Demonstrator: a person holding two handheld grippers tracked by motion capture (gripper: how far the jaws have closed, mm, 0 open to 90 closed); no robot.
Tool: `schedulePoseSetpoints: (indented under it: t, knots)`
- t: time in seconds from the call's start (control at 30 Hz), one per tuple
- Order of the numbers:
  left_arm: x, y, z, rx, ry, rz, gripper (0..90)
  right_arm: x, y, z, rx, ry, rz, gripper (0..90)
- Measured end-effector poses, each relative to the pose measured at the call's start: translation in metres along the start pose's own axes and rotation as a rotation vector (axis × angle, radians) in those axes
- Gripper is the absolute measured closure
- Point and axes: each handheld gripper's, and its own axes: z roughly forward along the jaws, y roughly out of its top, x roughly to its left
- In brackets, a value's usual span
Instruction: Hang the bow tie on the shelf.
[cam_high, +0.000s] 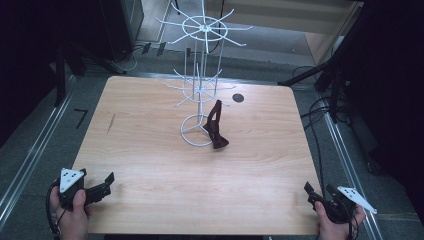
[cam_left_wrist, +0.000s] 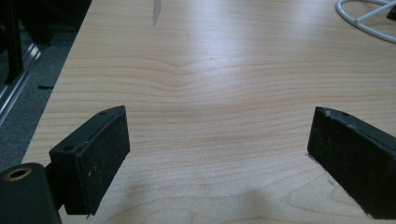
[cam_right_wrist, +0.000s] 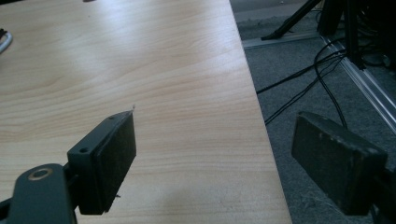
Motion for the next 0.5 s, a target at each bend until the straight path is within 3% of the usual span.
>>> schedulePoseSetpoints:
  t: [0.5]
  knots:
    - [-0.001,0.0,0.0002,0.0,0.004,0.006,6.1,0.0035,-0.0001,0.0011,0.02,-0.018,-0.023,14.9]
